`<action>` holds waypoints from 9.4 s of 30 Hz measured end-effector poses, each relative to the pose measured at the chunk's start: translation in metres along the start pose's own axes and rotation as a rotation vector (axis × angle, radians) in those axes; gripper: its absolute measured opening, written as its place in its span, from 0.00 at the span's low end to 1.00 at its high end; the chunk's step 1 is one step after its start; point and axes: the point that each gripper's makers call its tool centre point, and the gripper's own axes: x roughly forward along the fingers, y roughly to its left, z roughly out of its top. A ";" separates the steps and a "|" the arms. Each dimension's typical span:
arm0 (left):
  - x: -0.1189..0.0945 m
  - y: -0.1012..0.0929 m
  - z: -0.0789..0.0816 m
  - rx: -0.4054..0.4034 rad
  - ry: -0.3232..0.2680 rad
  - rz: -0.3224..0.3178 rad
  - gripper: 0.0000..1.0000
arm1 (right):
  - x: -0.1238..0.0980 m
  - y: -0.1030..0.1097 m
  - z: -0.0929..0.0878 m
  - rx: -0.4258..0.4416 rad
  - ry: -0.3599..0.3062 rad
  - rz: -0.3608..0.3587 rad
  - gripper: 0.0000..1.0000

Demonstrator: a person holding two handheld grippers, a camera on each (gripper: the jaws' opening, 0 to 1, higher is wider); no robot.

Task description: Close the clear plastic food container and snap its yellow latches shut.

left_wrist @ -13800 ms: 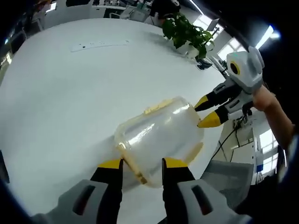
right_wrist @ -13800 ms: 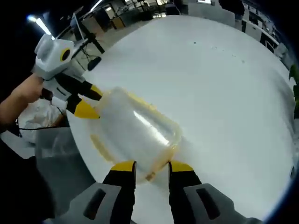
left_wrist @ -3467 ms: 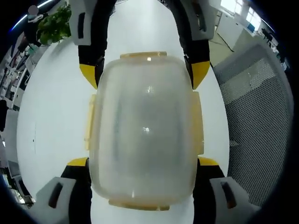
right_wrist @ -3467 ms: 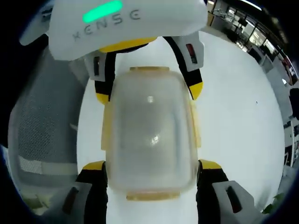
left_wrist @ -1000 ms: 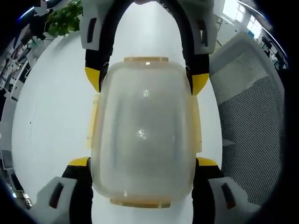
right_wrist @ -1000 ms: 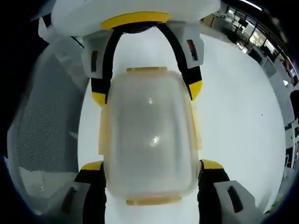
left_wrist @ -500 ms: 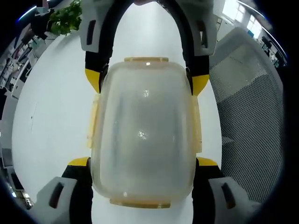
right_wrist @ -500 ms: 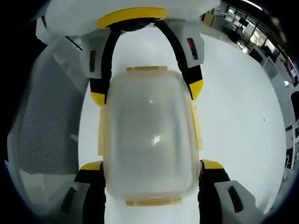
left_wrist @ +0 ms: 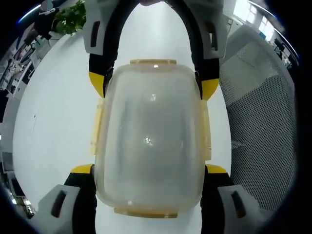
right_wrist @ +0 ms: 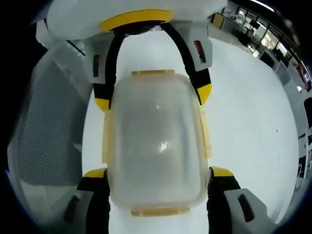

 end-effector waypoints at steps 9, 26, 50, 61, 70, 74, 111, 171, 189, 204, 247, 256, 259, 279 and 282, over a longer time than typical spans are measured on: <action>-0.003 0.001 -0.010 -0.010 0.008 0.001 0.89 | 0.004 0.000 0.010 -0.007 0.008 0.004 0.83; -0.009 0.002 -0.030 -0.002 0.023 0.000 0.89 | 0.013 0.001 0.030 0.006 0.002 -0.008 0.84; -0.010 0.004 -0.039 0.000 0.044 -0.003 0.90 | 0.017 -0.001 0.037 0.002 -0.006 0.001 0.84; -0.011 0.013 -0.038 0.005 0.046 -0.002 0.90 | 0.017 -0.009 0.038 0.008 -0.010 -0.002 0.84; -0.010 0.019 -0.039 0.002 0.052 0.000 0.90 | 0.017 -0.016 0.039 0.007 -0.007 -0.003 0.85; -0.010 0.023 -0.039 0.004 0.052 -0.001 0.90 | 0.017 -0.020 0.039 0.009 -0.010 -0.004 0.85; -0.006 0.057 -0.038 0.001 0.055 0.000 0.90 | 0.019 -0.054 0.039 0.014 -0.011 -0.010 0.85; -0.002 0.131 -0.038 -0.008 0.062 0.005 0.89 | 0.022 -0.129 0.043 0.010 0.006 -0.018 0.85; 0.000 0.153 -0.040 -0.007 0.069 0.005 0.89 | 0.023 -0.150 0.046 0.011 0.001 -0.022 0.86; 0.000 0.167 -0.036 -0.020 0.063 0.008 0.89 | 0.022 -0.165 0.044 -0.002 0.010 -0.018 0.86; -0.003 0.176 -0.033 0.045 0.067 0.032 0.99 | 0.018 -0.171 0.040 -0.022 -0.015 -0.027 0.97; -0.009 0.175 -0.026 0.037 -0.003 0.046 0.98 | 0.005 -0.167 0.049 0.042 -0.171 -0.037 0.94; -0.013 0.176 -0.017 -0.011 -0.086 0.057 0.98 | 0.003 -0.165 0.050 0.071 -0.236 -0.051 0.94; -0.038 0.184 -0.008 -0.318 -0.511 0.255 0.96 | -0.018 -0.170 0.062 0.366 -0.613 -0.270 0.94; -0.040 0.184 -0.010 -0.336 -0.534 0.274 0.96 | -0.020 -0.170 0.061 0.417 -0.656 -0.283 0.94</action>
